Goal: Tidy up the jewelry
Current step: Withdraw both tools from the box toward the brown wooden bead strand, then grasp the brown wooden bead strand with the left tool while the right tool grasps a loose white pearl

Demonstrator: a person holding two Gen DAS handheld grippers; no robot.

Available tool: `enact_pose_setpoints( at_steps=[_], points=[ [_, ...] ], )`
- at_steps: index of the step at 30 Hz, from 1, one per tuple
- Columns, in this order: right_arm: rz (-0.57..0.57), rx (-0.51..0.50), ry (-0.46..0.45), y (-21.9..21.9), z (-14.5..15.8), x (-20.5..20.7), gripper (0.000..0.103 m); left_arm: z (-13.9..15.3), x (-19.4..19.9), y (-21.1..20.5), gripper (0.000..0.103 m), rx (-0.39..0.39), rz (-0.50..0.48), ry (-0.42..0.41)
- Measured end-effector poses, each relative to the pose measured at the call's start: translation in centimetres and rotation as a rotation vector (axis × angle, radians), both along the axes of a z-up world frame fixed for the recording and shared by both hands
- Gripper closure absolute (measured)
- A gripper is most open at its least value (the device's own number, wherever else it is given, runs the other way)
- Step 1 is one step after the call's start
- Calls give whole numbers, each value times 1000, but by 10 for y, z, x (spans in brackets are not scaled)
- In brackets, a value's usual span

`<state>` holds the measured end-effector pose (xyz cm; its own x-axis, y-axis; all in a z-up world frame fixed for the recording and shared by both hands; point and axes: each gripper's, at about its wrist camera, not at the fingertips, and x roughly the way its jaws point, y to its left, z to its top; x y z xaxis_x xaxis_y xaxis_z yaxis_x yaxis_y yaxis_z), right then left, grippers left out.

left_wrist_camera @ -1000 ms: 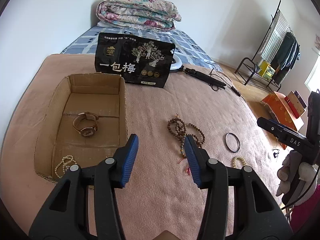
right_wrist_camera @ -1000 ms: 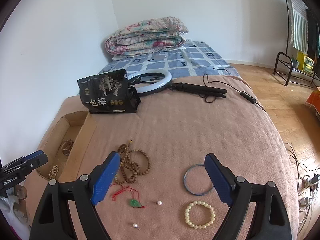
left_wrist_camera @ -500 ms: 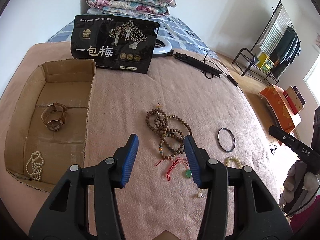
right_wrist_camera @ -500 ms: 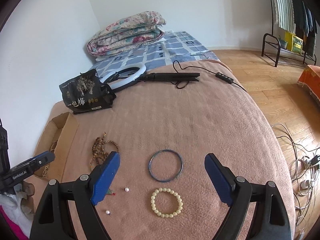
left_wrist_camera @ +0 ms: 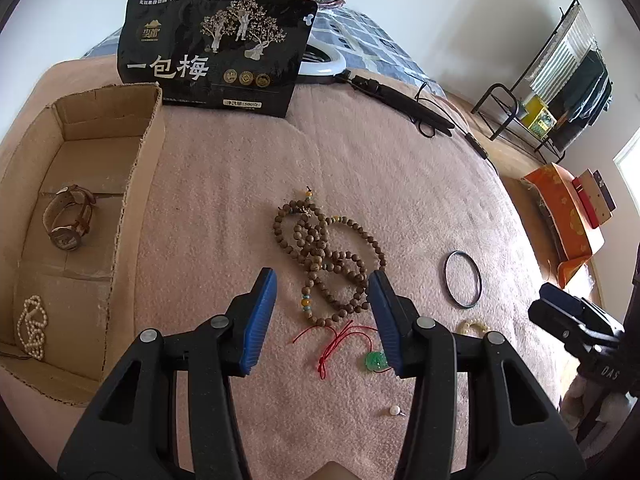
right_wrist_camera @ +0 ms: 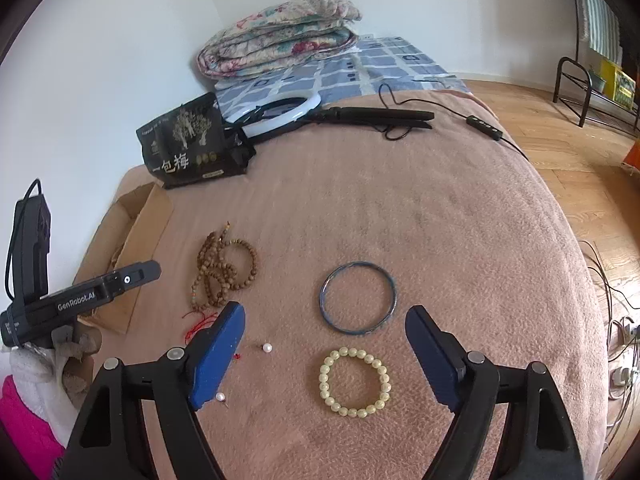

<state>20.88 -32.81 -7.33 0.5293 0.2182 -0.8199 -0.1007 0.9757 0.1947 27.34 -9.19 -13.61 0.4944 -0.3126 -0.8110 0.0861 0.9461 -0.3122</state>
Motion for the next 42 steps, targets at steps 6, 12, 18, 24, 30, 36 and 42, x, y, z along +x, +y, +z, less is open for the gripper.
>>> enact_pose_setpoints(
  at_steps=[6, 12, 18, 24, 30, 36, 42],
  points=[
    [80, -20, 40, 23, -18, 3, 28, -18, 14, -10, 54, 18, 10, 38],
    [129, -29, 69, 39, -32, 7, 33, -37, 34, -8, 54, -12, 53, 94],
    [195, -39, 90, 53, -48, 11, 44, -53, 49, -11, 54, -9, 69, 135],
    [221, -60, 116, 62, -65, 12, 61, -63, 55, -17, 54, 21, 61, 131],
    [239, -106, 119, 68, -77, 12, 68, -65, 57, -23, 54, 50, 47, 111],
    [251, -132, 103, 71, -79, 13, 73, -66, 55, -30, 54, 90, 39, 86],
    [290, -155, 95, 80, -81, 8, 81, -67, 51, -39, 55, 162, 24, 46]
  ],
)
